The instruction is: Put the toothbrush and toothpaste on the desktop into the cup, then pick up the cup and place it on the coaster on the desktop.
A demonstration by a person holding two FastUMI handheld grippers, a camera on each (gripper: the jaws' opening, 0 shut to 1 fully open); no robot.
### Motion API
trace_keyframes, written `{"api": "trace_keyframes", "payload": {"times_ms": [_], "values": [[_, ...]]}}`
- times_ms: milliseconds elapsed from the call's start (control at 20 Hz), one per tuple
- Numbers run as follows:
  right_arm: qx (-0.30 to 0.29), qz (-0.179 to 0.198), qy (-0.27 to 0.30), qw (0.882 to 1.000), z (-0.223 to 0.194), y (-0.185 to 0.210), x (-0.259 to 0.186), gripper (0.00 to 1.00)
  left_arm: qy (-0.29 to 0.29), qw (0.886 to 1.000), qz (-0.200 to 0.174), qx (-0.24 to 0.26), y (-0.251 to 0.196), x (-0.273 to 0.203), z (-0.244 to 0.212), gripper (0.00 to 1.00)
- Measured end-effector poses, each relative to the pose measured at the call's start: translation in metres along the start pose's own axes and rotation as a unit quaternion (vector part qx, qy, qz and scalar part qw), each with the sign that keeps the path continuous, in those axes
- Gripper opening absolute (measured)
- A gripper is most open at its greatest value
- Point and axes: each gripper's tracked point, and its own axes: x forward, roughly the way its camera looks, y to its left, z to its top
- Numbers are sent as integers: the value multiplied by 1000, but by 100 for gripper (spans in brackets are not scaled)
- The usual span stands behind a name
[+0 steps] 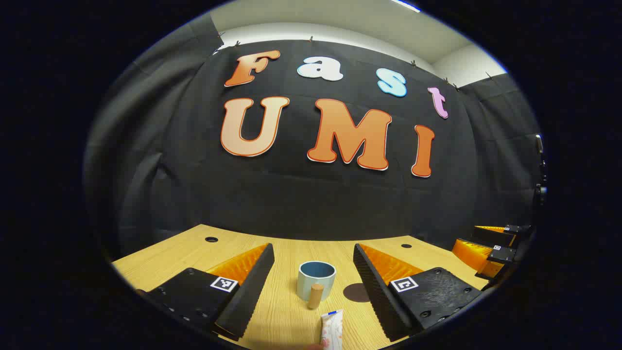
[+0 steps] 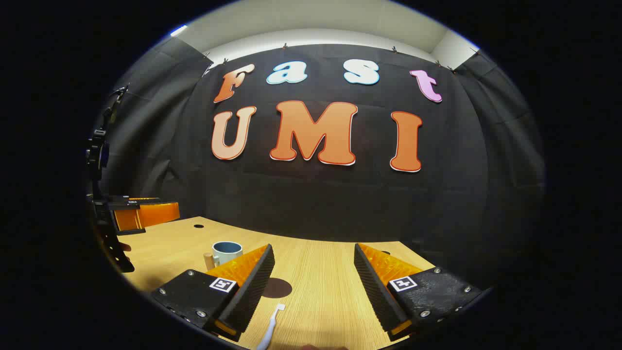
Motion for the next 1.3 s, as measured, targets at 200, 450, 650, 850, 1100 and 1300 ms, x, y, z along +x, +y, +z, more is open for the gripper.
{"api": "trace_keyframes", "payload": {"times_ms": [200, 450, 650, 850, 1100, 1300], "values": [[-18, 6, 10, 1000, -14, -1, 0, 98, 6, 1000, -22, -21, -13, 2, -9, 98], [-6, 7, 1, 1000, -7, -3, -1, 99, 16, 1000, -2, -15, -6, 4, -14, 98], [1, 11, 0, 1000, -6, -6, -1, 98, -9, 1000, -17, -19, -15, 2, 2, 98], [1, 12, -4, 1000, -3, -8, -2, 99, -30, 999, -28, -5, -28, -2, 14, 98], [9, 22, 18, 1000, -12, -6, -1, 98, 33, 998, -53, 0, -49, 9, -9, 98], [-7, 40, 41, 998, -22, -1, -6, 99, 98, 994, -42, 25, -37, 9, -24, 98]]}}
